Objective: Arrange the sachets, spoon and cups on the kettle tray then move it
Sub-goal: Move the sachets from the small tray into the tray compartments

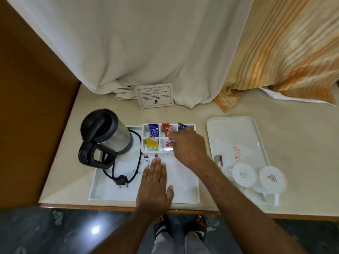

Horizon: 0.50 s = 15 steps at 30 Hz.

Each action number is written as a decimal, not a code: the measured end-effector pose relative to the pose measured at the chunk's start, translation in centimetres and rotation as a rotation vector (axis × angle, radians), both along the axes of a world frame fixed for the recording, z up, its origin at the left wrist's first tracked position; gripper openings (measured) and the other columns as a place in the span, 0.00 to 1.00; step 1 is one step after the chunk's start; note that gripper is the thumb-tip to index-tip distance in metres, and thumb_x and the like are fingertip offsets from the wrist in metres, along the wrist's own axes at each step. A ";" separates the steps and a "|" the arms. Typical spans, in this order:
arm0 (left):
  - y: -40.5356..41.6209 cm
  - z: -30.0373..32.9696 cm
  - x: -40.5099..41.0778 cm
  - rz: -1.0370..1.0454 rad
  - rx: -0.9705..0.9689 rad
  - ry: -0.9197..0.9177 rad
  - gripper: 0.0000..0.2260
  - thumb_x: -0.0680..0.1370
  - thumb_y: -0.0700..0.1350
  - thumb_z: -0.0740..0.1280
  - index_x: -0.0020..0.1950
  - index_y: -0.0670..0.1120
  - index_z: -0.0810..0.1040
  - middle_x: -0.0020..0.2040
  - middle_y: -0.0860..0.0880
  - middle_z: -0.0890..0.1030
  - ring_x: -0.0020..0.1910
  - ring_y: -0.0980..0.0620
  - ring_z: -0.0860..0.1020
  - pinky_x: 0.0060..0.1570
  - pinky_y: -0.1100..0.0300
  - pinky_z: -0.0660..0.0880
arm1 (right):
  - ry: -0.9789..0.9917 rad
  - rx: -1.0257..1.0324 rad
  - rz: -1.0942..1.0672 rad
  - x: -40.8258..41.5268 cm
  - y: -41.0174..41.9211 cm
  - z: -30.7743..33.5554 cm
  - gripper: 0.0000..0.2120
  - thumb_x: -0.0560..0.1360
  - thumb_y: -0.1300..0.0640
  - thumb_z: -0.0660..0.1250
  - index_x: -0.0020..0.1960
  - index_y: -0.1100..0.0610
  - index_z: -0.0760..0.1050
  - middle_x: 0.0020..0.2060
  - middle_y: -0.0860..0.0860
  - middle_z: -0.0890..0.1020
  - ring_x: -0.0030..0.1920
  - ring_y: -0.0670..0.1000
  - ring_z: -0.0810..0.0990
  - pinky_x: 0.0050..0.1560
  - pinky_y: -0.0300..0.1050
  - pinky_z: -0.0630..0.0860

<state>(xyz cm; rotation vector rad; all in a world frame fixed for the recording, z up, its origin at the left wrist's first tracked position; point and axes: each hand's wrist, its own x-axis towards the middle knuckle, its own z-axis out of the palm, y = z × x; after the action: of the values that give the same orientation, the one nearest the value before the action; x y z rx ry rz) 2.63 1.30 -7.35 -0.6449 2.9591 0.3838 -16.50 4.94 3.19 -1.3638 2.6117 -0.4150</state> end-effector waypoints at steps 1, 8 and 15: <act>0.0 -0.1 0.1 -0.002 0.003 0.002 0.35 0.77 0.56 0.56 0.78 0.37 0.52 0.79 0.36 0.52 0.79 0.41 0.47 0.74 0.39 0.56 | 0.048 0.055 0.022 0.5 -0.7 -0.7 0.09 0.71 0.58 0.68 0.51 0.50 0.80 0.45 0.52 0.84 0.51 0.56 0.79 0.41 0.48 0.77; 0.0 -0.2 0.1 0.002 0.013 -0.002 0.35 0.78 0.57 0.55 0.79 0.38 0.51 0.80 0.37 0.50 0.79 0.41 0.45 0.74 0.38 0.55 | 0.087 0.141 0.002 1.1 -1.7 -3.2 0.10 0.67 0.61 0.73 0.49 0.55 0.81 0.40 0.55 0.84 0.43 0.58 0.82 0.36 0.50 0.79; 0.2 -0.1 0.0 0.003 0.008 -0.005 0.35 0.78 0.56 0.56 0.79 0.39 0.49 0.80 0.38 0.50 0.79 0.42 0.45 0.75 0.40 0.55 | -0.014 -0.035 -0.077 1.9 0.2 -2.8 0.18 0.74 0.54 0.70 0.63 0.56 0.75 0.55 0.57 0.82 0.54 0.58 0.81 0.47 0.53 0.80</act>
<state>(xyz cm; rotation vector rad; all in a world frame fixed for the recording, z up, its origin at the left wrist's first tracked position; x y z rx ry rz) 2.65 1.46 -7.42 -0.6485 2.9503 0.3934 -14.61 5.17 0.37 -1.2690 2.6640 -0.4811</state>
